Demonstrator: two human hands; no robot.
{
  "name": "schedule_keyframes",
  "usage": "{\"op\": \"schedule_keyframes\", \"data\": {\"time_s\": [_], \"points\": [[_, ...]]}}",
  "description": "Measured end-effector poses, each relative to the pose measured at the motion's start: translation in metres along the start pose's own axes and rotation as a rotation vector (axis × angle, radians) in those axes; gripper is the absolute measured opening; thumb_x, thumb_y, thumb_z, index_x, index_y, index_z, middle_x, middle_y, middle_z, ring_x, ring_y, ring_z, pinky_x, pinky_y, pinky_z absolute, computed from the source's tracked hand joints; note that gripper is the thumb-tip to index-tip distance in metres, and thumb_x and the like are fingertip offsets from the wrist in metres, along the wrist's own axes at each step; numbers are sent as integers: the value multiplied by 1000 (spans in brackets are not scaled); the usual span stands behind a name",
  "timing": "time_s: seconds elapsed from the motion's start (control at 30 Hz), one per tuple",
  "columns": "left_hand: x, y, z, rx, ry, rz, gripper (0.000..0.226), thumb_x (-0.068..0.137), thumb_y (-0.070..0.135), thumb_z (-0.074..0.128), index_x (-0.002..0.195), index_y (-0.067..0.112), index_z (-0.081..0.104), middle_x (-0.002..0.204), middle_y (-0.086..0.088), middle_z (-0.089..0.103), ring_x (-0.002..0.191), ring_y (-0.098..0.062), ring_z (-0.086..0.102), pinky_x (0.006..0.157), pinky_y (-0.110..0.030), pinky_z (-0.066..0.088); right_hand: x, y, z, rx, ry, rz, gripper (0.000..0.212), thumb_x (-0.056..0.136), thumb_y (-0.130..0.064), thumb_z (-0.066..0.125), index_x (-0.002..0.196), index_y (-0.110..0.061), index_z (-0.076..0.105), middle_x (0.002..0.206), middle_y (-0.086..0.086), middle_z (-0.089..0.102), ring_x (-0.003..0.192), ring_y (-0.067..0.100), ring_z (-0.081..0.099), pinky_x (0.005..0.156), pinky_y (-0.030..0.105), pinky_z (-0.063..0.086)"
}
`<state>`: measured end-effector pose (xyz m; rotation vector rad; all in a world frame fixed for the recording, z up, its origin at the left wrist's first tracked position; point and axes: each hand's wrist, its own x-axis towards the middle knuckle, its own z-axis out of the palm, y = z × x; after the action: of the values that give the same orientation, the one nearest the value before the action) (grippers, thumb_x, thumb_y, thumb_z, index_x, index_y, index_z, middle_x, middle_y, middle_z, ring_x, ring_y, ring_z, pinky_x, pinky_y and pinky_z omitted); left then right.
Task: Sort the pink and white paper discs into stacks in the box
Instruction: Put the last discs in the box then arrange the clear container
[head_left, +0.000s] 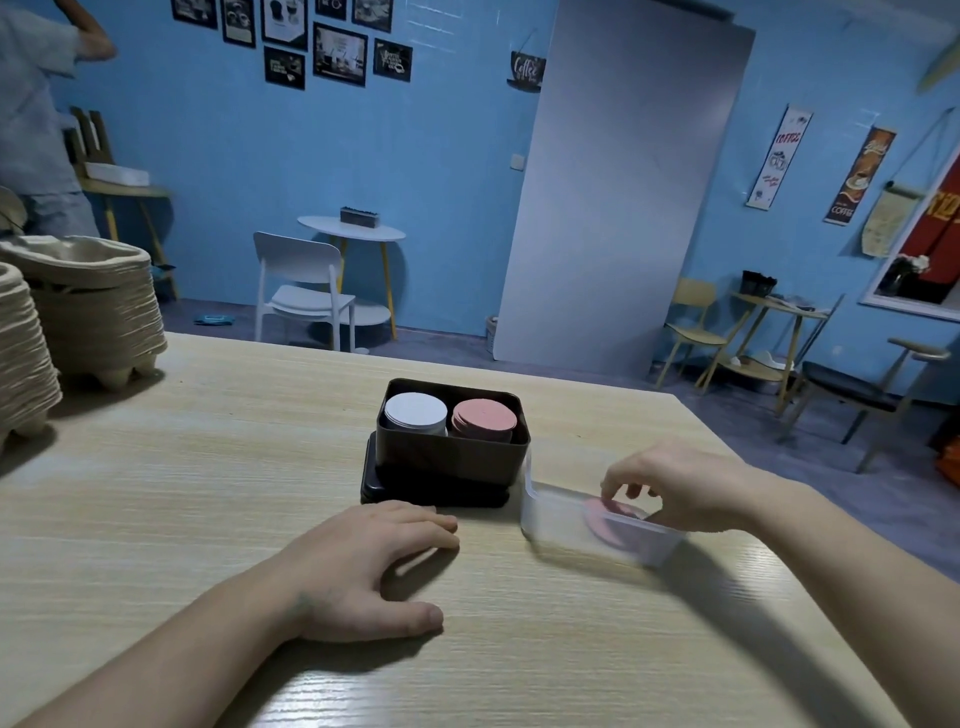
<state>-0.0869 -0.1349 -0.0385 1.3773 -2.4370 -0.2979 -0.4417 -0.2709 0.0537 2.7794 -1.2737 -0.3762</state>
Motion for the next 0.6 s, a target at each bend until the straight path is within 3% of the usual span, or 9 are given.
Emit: {"op": "schedule_keyframes", "data": {"time_s": [0.17,0.33,0.43,0.6], "points": [[0,0,0,-4,-12,-3,78,79,80,56,149,47,45,158,36,33,145,16,23,120,-19,24,7,-7,-3,-77,-100,-7,47,95,-12,57,132,-41,59,124,-13,65,104,9,57,89,34,54],[0,0,0,-11,-8,-4,77,80,79,57,149,46,45,158,35,33,145,16,23,120,-18,24,13,-5,0,-102,-135,-26,57,94,-3,50,133,-44,57,126,-15,65,110,11,61,92,41,56],[0,0,0,-10,-2,-5,76,81,77,60,149,46,46,158,35,33,144,17,23,117,-12,21,12,-4,1,-50,-121,-23,52,95,-4,52,130,-42,61,123,-19,65,109,6,60,94,35,55],[0,0,0,-2,4,2,74,82,75,62,149,46,46,158,35,34,144,17,23,116,-11,21,12,11,3,238,-41,-28,42,86,-21,79,123,-39,67,117,-26,66,104,-10,59,95,19,51]]}}
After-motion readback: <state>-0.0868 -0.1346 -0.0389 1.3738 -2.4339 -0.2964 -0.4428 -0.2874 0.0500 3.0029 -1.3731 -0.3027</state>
